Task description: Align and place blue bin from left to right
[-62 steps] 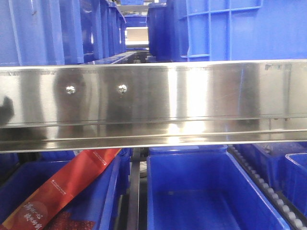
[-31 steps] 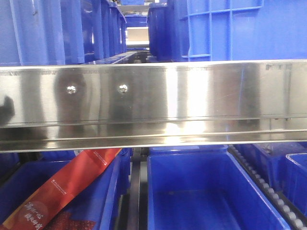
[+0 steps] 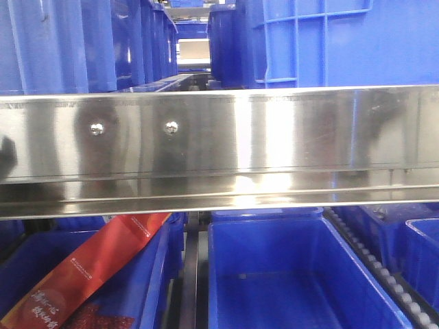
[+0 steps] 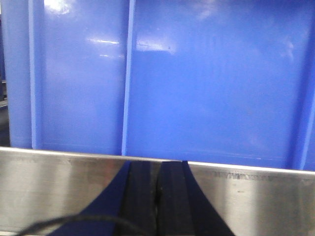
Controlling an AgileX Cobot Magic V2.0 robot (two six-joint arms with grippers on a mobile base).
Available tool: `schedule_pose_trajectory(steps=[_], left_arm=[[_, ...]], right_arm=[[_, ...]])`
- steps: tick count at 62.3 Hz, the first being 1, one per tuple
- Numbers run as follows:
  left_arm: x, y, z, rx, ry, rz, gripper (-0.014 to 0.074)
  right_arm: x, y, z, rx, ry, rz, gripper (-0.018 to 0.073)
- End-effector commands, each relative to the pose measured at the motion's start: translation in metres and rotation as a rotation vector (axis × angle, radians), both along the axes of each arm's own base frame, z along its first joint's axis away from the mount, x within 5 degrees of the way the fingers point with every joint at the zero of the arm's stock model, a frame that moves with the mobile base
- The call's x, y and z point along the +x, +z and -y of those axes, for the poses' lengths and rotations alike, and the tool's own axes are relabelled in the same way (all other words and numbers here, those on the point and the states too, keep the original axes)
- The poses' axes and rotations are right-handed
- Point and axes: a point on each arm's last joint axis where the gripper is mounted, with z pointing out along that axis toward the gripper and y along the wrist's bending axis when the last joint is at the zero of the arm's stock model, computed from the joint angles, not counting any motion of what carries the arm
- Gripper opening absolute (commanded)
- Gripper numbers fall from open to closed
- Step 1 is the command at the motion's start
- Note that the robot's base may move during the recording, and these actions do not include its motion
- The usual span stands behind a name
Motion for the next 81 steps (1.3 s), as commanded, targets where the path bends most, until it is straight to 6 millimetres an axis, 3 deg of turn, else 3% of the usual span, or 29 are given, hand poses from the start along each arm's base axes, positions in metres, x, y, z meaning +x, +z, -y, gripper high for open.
schedule_pose_trajectory(steps=[1, 8, 12, 81], left_arm=[[-0.001, 0.003, 0.0, -0.003, -0.002, 0.028, -0.0009], [-0.001, 0.003, 0.0, -0.003, -0.002, 0.028, -0.0009], [-0.001, 0.003, 0.0, -0.003, -0.002, 0.028, -0.0009], [-0.001, 0.003, 0.0, -0.003, -0.002, 0.028, -0.0009]], right_arm=[[0.003, -0.014, 0.0, 0.0, -0.01, 0.023, -0.0079], [0.007, -0.035, 0.001, 0.003, -0.016, 0.015, -0.0079], [0.007, -0.03, 0.001, 0.018, -0.021, 0.073, -0.0079], [0.007, -0.03, 0.001, 0.027, -0.02, 0.07, -0.0079]])
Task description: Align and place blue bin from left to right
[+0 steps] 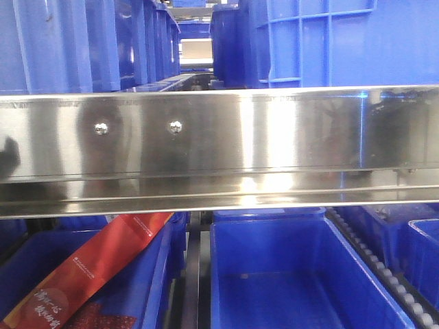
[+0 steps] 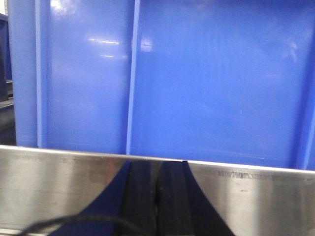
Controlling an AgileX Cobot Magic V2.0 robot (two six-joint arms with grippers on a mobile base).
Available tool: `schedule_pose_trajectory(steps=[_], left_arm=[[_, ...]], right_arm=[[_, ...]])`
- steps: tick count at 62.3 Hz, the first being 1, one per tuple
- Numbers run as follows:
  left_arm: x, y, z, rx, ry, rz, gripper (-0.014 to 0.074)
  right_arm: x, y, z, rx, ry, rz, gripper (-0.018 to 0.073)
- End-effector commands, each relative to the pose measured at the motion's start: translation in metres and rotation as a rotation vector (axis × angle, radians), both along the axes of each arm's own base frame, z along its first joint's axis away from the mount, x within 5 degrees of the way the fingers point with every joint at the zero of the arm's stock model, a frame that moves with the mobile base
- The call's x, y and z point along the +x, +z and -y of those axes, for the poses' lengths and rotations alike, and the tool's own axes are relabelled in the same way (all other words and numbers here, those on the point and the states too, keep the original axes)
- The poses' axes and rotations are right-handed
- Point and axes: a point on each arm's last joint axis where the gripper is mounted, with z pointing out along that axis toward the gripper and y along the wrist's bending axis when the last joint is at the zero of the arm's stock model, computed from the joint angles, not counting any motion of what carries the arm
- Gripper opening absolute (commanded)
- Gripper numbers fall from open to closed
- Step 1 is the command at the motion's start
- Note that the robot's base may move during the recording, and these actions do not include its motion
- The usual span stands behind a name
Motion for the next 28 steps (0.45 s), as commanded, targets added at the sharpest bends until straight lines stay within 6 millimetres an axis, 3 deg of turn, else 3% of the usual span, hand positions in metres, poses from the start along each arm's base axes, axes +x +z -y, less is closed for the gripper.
schedule_pose_trajectory(steps=[1, 28], left_arm=[[-0.0006, 0.0024, 0.0002, -0.001, -0.002, 0.026, -0.0009], [-0.0006, 0.0024, 0.0002, -0.001, -0.002, 0.026, -0.0009]], right_arm=[[-0.0003, 0.0029, 0.0005, -0.003, -0.007, 0.033, -0.0079], [-0.0003, 0.0029, 0.0005, -0.003, -0.007, 0.033, -0.0079]])
